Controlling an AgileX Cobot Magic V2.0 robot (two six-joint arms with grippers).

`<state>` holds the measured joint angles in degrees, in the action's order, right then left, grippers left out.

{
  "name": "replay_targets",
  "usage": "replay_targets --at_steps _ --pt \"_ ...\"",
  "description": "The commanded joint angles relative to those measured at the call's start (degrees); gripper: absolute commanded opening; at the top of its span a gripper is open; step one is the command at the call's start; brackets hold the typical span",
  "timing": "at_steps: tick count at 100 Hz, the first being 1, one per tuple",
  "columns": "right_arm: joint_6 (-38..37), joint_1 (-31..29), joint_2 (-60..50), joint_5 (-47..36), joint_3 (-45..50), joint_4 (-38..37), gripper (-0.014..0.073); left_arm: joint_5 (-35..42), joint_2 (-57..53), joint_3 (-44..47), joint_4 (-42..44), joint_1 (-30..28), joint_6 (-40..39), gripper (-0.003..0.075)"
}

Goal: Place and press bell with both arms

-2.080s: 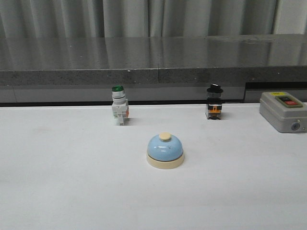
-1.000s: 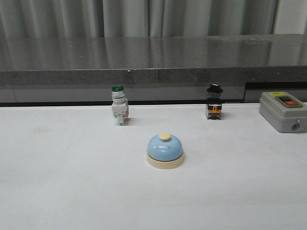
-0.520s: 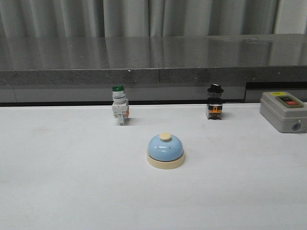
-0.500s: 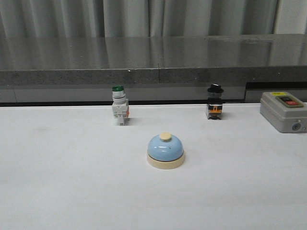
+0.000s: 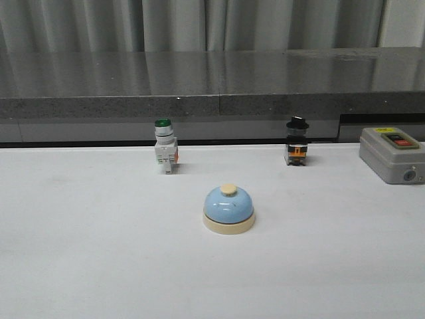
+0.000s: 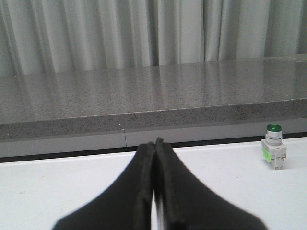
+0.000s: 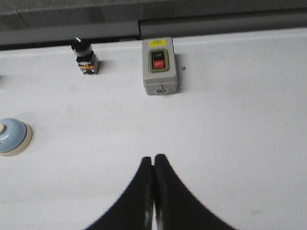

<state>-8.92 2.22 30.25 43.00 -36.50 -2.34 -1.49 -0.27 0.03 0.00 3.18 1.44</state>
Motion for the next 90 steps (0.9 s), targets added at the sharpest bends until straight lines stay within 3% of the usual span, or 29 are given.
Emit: replay_targets --at_steps 1,51,90 --pt "0.17 -0.3 5.49 1.46 -5.35 -0.21 -0.006 4.62 -1.77 2.4 -0.36 -0.02 -0.56 -0.002" --pt "2.26 0.73 15.52 0.06 -8.6 2.34 -0.006 4.62 -1.77 2.4 -0.36 -0.02 -0.56 -0.002" --pt "5.61 13.52 30.71 1.01 -16.06 5.98 -0.006 4.62 -1.77 2.4 -0.36 -0.02 -0.56 -0.002"
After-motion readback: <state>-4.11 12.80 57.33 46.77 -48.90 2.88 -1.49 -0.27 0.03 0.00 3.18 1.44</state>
